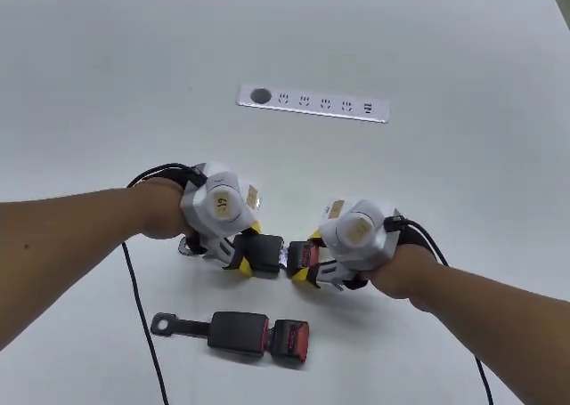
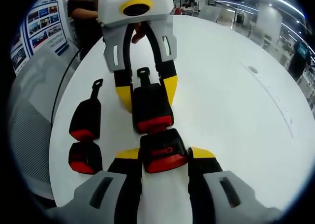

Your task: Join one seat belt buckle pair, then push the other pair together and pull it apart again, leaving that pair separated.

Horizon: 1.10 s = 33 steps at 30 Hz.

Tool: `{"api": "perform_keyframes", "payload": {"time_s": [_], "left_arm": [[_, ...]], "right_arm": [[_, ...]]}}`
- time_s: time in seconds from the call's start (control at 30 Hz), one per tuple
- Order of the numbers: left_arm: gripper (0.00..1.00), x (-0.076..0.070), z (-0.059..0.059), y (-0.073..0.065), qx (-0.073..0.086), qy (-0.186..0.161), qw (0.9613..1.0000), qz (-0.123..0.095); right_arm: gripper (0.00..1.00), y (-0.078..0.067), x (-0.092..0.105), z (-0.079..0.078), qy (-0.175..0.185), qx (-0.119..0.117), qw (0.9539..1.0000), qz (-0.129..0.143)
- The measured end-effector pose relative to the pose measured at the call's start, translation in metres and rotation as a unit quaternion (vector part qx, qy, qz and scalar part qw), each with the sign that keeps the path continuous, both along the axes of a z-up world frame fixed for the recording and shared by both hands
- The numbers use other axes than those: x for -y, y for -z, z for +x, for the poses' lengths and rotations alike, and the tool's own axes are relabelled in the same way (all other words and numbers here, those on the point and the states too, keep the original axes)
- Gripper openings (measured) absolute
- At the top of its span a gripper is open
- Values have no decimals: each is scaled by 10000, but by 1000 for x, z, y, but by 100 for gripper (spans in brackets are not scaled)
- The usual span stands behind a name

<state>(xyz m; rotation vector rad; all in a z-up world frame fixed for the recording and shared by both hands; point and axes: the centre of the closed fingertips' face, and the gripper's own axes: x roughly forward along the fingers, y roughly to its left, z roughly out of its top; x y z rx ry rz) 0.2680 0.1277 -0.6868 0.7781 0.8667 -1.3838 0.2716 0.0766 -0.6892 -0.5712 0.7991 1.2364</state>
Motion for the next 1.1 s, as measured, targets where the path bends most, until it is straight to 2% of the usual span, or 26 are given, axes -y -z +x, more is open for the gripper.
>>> {"api": "perform_keyframes", "payload": {"time_s": [0.2,0.57,0.73,1.1], "left_arm": [[34,-1,2,2,-1,-10,10000,14],[34,0,0,0,-7,-28,10000,26],[34,1,-1,-1,-13,-76,10000,15],[34,1,0,-1,-15,-95,9999,28]], "right_arm": [[34,0,3,1,-22,-6,10000,-74],[34,1,17,1,-131,22,9998,-153],[34,0,17,0,-142,26,9997,-171],[34,5,34,1,-189,22,9996,-199]]}}
